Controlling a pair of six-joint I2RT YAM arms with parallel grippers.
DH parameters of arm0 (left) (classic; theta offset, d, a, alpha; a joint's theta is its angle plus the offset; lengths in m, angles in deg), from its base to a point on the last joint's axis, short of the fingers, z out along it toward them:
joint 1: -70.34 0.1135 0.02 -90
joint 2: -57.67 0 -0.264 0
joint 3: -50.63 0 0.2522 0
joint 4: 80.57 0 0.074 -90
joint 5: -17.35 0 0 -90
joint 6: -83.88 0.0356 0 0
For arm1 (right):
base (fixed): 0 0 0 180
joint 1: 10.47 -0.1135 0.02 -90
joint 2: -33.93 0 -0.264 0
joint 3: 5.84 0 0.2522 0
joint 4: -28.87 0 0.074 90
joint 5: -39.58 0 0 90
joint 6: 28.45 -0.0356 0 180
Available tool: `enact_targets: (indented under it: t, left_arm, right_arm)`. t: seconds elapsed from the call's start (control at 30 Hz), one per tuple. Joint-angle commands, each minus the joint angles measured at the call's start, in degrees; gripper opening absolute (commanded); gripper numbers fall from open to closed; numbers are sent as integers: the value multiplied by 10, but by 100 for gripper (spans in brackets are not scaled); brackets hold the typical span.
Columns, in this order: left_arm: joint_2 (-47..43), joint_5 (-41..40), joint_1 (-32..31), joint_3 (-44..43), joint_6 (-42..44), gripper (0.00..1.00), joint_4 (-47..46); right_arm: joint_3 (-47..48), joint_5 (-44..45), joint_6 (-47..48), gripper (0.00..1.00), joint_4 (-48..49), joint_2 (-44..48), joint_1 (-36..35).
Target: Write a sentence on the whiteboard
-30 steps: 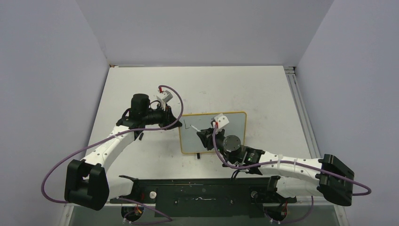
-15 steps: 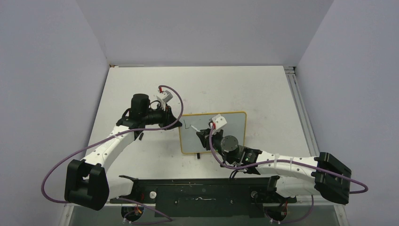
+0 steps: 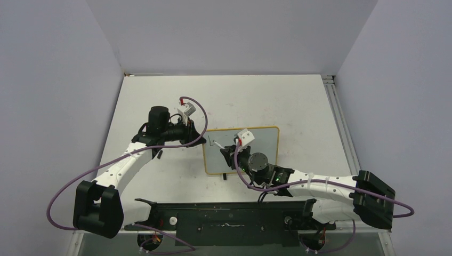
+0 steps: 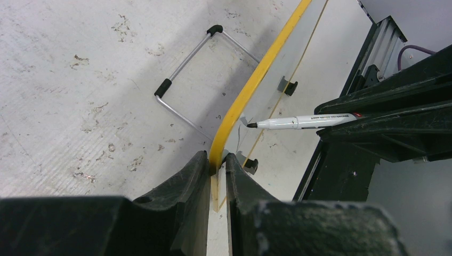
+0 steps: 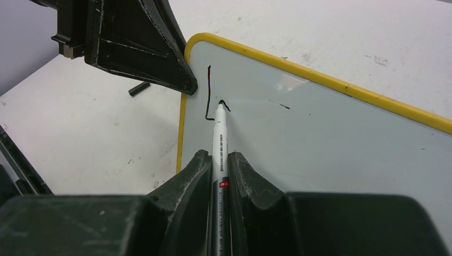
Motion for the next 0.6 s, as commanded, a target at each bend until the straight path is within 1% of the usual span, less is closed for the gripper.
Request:
enact_targets:
  t: [0.0, 0.33, 0.57]
  left_arm:
    - [-12, -4, -1, -8, 6, 0, 3]
    - [-13, -4, -1, -7, 6, 0, 4]
    - [-14, -4, -1, -7, 6, 0, 3]
  right_arm:
    - [4, 0, -3, 5, 14, 2, -3]
    - [-22, 8, -22, 5, -9, 20, -6]
    - [-28, 34, -23, 5, -24, 38, -8]
